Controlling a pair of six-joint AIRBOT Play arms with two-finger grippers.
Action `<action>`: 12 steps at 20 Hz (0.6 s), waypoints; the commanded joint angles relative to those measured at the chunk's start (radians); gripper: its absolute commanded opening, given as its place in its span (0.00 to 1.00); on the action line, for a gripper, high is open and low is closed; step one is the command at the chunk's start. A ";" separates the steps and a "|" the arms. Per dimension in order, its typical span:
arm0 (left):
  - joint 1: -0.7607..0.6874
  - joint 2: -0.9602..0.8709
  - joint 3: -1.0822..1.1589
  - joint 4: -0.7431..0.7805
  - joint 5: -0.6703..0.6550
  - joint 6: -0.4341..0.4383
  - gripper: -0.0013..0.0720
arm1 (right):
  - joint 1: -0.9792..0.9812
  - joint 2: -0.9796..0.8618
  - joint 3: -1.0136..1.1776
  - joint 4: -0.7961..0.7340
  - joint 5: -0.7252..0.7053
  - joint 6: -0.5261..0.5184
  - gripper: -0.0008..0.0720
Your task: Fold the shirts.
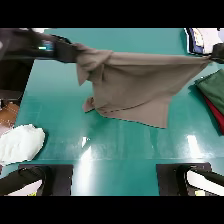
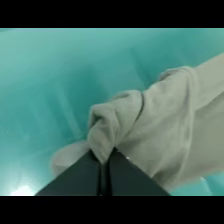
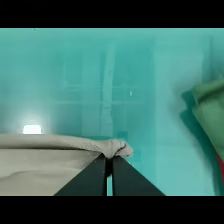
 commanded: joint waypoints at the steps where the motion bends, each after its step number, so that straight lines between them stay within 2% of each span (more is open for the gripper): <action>1: -0.001 -0.209 -0.011 -0.014 0.178 0.022 0.06 | 0.000 -0.074 -0.085 0.010 -0.183 -0.004 0.03; 4: 0.003 -0.330 -0.010 -0.008 0.219 0.021 0.07 | 0.000 -0.134 -0.092 0.010 -0.230 -0.004 0.04; 5: 0.013 -0.349 -0.010 -0.011 0.225 0.019 0.42 | 0.000 -0.151 -0.092 0.011 -0.243 -0.003 0.04; 6: 0.026 -0.356 -0.010 -0.011 0.225 0.004 0.80 | 0.000 -0.164 -0.090 0.011 -0.257 -0.003 0.16; 7: 0.047 -0.356 -0.006 -0.012 0.209 -0.013 0.86 | 0.000 -0.173 -0.090 0.011 -0.264 -0.003 0.46; 8: 0.072 -0.354 0.008 -0.012 0.168 -0.012 0.86 | 0.000 -0.178 -0.090 0.010 -0.262 -0.003 0.72; 10: 0.130 -0.351 0.034 -0.021 0.052 -0.011 0.86 | 0.000 -0.170 -0.090 0.010 -0.259 -0.003 0.74; 12: 0.189 -0.352 0.040 -0.127 -0.095 0.081 0.86 | 0.000 -0.147 -0.090 0.010 -0.238 -0.003 0.74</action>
